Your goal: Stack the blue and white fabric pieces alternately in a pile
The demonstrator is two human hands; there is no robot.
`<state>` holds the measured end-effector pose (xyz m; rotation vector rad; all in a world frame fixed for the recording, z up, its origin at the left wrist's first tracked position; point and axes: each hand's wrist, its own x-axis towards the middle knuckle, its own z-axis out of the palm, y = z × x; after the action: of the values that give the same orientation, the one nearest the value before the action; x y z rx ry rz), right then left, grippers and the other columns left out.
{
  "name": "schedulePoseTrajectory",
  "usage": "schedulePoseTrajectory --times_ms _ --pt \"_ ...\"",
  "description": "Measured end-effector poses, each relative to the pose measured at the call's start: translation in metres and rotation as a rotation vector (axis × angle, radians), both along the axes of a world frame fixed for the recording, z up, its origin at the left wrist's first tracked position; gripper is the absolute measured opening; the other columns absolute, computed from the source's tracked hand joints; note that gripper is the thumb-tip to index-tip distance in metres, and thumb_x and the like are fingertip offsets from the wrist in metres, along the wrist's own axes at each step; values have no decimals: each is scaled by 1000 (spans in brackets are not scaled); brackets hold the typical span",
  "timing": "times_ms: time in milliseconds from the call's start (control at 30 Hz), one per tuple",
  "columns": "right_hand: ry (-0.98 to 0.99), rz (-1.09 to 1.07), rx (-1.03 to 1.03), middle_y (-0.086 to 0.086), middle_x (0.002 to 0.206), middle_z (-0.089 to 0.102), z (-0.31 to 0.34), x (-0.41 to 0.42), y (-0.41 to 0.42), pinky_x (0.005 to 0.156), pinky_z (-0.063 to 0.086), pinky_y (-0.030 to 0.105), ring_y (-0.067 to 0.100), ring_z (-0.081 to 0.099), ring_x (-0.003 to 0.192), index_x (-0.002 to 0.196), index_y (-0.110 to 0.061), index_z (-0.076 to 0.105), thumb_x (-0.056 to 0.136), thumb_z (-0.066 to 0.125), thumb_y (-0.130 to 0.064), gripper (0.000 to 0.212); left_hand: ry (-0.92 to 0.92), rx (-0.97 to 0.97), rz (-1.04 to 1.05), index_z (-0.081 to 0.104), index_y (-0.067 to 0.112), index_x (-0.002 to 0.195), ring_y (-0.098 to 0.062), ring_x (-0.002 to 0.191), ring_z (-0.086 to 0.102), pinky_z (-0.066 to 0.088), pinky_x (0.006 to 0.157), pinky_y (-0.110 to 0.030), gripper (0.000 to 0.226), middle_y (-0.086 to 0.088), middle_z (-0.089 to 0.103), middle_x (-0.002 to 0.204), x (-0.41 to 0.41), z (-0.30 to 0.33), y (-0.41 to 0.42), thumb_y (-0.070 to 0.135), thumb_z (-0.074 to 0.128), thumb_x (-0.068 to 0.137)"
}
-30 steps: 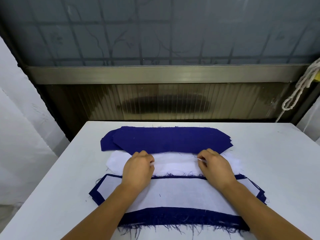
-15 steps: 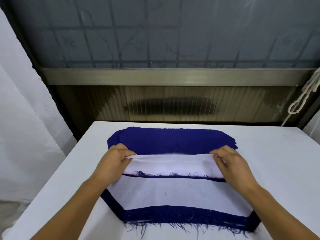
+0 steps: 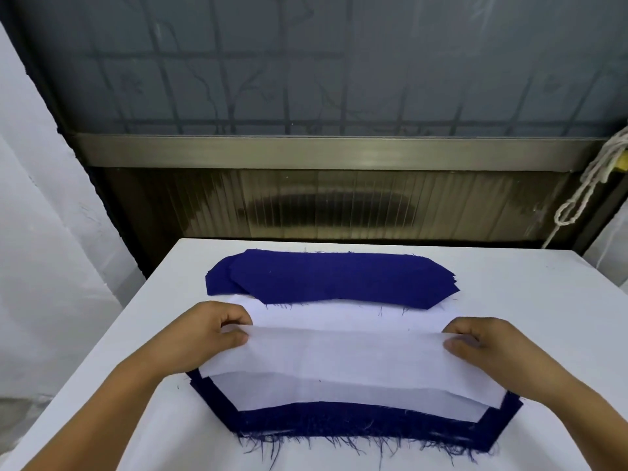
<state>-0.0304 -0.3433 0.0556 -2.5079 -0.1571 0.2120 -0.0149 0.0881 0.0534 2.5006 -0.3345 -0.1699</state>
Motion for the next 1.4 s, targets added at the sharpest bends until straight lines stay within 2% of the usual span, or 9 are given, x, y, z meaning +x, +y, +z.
schedulePoseTrajectory --times_ms 167,267,333,433,567,667,1133,1267,1400 --pt "-524 -116 34 -30 98 63 3 -3 9 75 41 3 -13 56 93 95 -31 70 94 60 -18 17 -336 -147 206 66 38 81 3 89 59 41 70 -7 23 26 64 92 0 3 -8 17 71 86" --pt "-814 -43 -37 -16 112 66 -8 -17 6 89 41 6 -5 56 104 102 -19 74 97 54 -20 20 -452 -219 189 70 35 84 -1 96 61 43 72 -6 28 23 65 100 -13 -1 -5 7 74 81" --pt "-898 80 -78 -4 116 68 -28 -30 4 98 43 19 7 58 112 101 -11 75 95 47 -24 31 -415 -261 136 73 32 83 0 99 61 42 72 -5 41 21 66 104 -25 -16 0 -8 74 76" --pt "-891 210 -106 2 114 69 -61 -43 4 98 43 25 12 57 113 94 -9 77 102 36 -29 46 -299 -221 68 74 35 82 4 105 58 43 77 -9 61 25 64 111 -39 -42 5 -23 65 67" --pt "-869 203 -98 2 114 69 -79 -49 3 99 41 19 11 58 110 92 -9 78 103 33 -33 52 -301 -115 -8 75 29 83 5 108 57 41 81 -6 58 29 62 114 -46 -62 7 -24 62 62" --pt "-869 185 -79 1 114 68 -82 -50 2 97 43 19 9 58 109 92 -10 78 104 33 -34 53 -300 -85 -39 74 32 84 6 105 58 38 75 -1 57 28 63 113 -49 -67 8 -21 66 63" --pt "-839 183 -41 -4 110 70 -75 -60 2 88 49 22 4 60 104 88 -13 79 101 36 -39 52 -365 1 -131 72 29 84 9 105 57 43 84 -8 14 33 60 110 -52 -61 10 31 60 76" --pt "-775 173 -20 -10 110 69 -72 -60 0 92 46 17 0 60 103 88 -19 79 96 44 -52 49 -366 51 -141 69 33 83 10 102 56 42 85 -11 35 30 62 106 -48 -57 9 66 58 81" --pt "-762 192 -36 -13 104 69 -65 -52 6 88 45 14 0 59 99 88 -20 78 97 43 -50 47 -426 95 -142 63 30 72 3 84 54 45 72 -18 37 25 57 84 -40 -50 -12 61 51 89"
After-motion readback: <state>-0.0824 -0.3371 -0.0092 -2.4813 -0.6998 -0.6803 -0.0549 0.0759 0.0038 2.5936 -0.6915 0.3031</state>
